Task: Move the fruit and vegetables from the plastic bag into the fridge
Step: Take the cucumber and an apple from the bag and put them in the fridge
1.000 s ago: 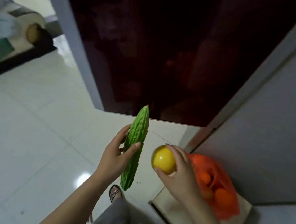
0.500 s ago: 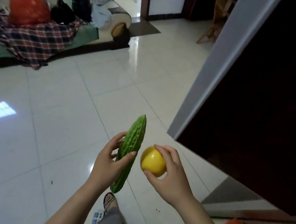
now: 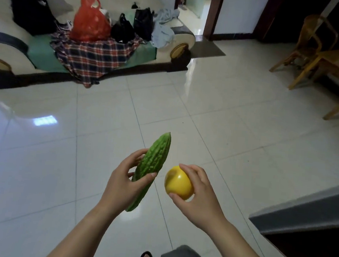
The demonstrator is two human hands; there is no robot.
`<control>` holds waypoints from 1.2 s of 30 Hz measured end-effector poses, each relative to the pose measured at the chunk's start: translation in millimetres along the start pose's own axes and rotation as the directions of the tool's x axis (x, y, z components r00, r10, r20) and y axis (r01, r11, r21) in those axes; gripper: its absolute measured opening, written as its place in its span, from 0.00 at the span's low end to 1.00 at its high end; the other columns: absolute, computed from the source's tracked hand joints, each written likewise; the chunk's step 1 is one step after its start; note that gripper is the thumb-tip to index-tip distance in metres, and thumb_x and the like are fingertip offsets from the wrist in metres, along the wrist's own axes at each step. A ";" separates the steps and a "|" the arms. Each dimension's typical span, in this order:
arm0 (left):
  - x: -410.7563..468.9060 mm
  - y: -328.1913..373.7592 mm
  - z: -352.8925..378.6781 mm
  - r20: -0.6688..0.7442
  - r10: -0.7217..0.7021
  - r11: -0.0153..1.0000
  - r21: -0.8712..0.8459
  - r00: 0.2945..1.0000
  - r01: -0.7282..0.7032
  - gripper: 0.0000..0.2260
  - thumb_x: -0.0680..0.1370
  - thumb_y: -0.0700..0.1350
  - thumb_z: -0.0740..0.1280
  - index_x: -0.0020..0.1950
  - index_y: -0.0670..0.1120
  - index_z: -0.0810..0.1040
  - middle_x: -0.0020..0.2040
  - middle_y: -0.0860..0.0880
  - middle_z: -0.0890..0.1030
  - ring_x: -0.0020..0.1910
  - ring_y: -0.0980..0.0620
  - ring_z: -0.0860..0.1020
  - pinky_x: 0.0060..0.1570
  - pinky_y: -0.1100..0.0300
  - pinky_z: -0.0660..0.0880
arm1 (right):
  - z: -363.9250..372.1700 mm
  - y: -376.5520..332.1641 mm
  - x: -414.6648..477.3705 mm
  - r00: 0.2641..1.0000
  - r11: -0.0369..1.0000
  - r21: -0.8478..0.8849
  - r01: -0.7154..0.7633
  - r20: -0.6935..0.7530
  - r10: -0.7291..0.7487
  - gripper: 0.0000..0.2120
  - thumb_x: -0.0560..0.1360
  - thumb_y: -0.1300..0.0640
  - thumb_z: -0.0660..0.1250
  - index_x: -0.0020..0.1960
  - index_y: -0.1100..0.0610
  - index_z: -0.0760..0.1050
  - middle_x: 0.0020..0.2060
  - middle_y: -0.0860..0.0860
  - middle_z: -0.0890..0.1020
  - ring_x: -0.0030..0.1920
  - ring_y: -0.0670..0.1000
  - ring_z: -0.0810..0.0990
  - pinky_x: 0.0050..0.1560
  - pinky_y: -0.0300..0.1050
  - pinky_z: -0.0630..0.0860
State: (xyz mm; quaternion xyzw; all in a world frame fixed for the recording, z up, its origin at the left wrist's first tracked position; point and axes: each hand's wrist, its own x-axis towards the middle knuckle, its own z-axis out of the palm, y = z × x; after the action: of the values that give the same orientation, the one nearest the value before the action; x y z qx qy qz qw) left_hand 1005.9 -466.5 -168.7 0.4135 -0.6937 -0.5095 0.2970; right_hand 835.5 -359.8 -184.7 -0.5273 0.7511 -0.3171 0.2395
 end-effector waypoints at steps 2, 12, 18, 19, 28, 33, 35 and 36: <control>19.6 0.2 -6.1 0.008 0.004 1.000 0.007 1.000 -0.004 0.22 0.66 0.52 0.71 0.55 0.71 0.71 0.53 0.66 0.78 0.57 0.66 0.74 0.48 0.69 0.71 | 0.0 -3.4 23.7 1.000 1.000 -0.007 0.018 0.017 -0.018 0.32 0.69 0.47 0.71 0.69 0.40 0.60 0.65 0.41 0.61 0.61 0.43 0.65 0.52 0.27 0.65; 160.6 -6.9 21.1 0.055 -0.013 1.000 -0.016 0.998 0.014 0.22 0.69 0.49 0.74 0.55 0.71 0.71 0.56 0.60 0.78 0.54 0.66 0.75 0.50 0.66 0.72 | -21.8 35.0 161.7 0.999 0.999 0.037 -0.015 -0.031 0.016 0.33 0.69 0.48 0.72 0.69 0.40 0.59 0.66 0.41 0.61 0.63 0.42 0.64 0.56 0.31 0.64; 291.3 29.2 75.2 0.168 0.061 0.998 -0.029 0.984 -0.057 0.21 0.72 0.44 0.71 0.57 0.64 0.70 0.54 0.60 0.77 0.52 0.70 0.74 0.42 0.76 0.72 | -78.2 72.5 261.5 0.983 0.992 0.103 -0.068 -0.162 0.084 0.33 0.69 0.49 0.72 0.69 0.41 0.60 0.65 0.41 0.62 0.62 0.44 0.66 0.56 0.33 0.67; 311.3 36.3 86.7 0.197 0.076 0.997 -0.027 0.977 -0.072 0.21 0.72 0.45 0.71 0.57 0.65 0.70 0.54 0.61 0.77 0.52 0.70 0.74 0.42 0.77 0.71 | -89.4 78.3 273.9 0.976 0.992 0.107 -0.074 -0.195 0.093 0.33 0.69 0.49 0.72 0.69 0.41 0.60 0.65 0.41 0.62 0.63 0.44 0.66 0.57 0.34 0.67; 419.6 98.2 234.2 0.512 0.179 0.984 -0.089 0.840 -0.156 0.21 0.70 0.45 0.73 0.59 0.59 0.73 0.55 0.58 0.78 0.49 0.65 0.76 0.40 0.75 0.72 | -203.7 156.6 282.7 0.793 0.965 0.106 -0.238 -0.553 0.256 0.32 0.67 0.50 0.72 0.68 0.42 0.64 0.66 0.40 0.64 0.65 0.42 0.64 0.60 0.30 0.66; 446.8 132.7 346.3 0.735 0.214 0.977 -0.149 0.644 -0.154 0.21 0.69 0.41 0.74 0.57 0.59 0.74 0.54 0.57 0.79 0.49 0.64 0.77 0.40 0.73 0.73 | -260.5 210.1 258.4 0.589 0.918 0.165 -0.360 -0.723 0.361 0.31 0.66 0.48 0.71 0.67 0.41 0.65 0.66 0.40 0.65 0.66 0.40 0.64 0.62 0.31 0.64; 456.2 146.4 387.5 0.801 0.220 0.975 -0.164 0.557 -0.150 0.20 0.69 0.41 0.74 0.57 0.58 0.75 0.53 0.55 0.80 0.49 0.63 0.77 0.41 0.72 0.73 | -281.3 232.1 253.8 0.507 0.893 0.192 -0.408 -0.765 0.396 0.31 0.66 0.48 0.71 0.67 0.42 0.65 0.65 0.40 0.65 0.65 0.38 0.64 0.61 0.29 0.64; 461.9 154.1 408.5 0.829 0.227 0.973 -0.175 0.511 -0.149 0.20 0.69 0.41 0.74 0.57 0.57 0.75 0.52 0.55 0.80 0.49 0.62 0.78 0.41 0.71 0.74 | -292.4 243.4 252.1 0.465 0.879 0.201 -0.432 -0.786 0.408 0.31 0.66 0.48 0.71 0.67 0.42 0.65 0.65 0.40 0.65 0.65 0.38 0.64 0.60 0.27 0.63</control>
State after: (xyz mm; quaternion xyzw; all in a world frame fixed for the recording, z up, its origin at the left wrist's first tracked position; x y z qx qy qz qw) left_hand 401.2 -661.5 -150.6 0.0262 -0.7697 -0.6378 -0.0051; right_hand 393.7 -473.2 -168.4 -0.1259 0.8852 -0.4429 -0.0661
